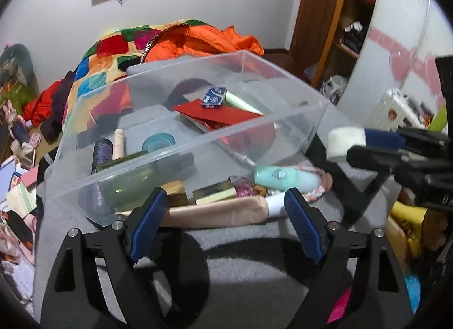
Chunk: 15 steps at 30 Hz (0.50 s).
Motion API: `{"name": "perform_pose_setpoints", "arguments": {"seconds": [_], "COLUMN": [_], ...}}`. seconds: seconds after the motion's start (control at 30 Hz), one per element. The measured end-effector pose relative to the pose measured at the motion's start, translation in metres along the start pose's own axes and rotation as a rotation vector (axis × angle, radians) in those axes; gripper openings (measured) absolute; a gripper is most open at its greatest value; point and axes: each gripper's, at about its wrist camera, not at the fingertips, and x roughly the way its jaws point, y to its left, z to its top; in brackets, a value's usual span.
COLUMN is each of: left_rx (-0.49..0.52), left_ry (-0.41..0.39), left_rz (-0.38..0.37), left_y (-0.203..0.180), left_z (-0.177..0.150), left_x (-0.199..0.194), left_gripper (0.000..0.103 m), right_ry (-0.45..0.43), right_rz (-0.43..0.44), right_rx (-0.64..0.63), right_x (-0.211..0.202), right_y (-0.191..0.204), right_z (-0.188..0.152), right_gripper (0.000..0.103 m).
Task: Organize objects
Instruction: 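Grasp the beige white-capped tube with the left tool while the right tool grasps the bandage roll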
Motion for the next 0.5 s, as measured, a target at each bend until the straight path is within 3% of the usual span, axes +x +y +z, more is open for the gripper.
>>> {"name": "perform_pose_setpoints", "arguments": {"seconds": [0.13,0.2,0.37,0.5], "left_rx": [-0.027,-0.001,0.065,0.108], "left_ry": [0.106,0.095,0.095,0.117], "left_rz": [-0.078,-0.033,-0.025,-0.029], "left_y": [0.006,0.004,-0.004,-0.004], "left_z": [-0.014,-0.020,-0.026,-0.017], "left_x": [0.011,0.005,-0.004,0.011], "left_gripper": [0.074,0.074,0.074,0.074], "right_ry": [-0.002,-0.003,0.006,0.016], "right_rz": [0.023,0.041,0.066,0.077], "right_rx": [-0.002,-0.001,0.000,0.014], "right_x": [0.000,0.000,0.003,0.005], "right_y": [0.003,0.006,0.009,0.009], "right_z": [-0.002,-0.002,-0.004,-0.005], "right_gripper": [0.037,0.037,0.037,0.037]}}
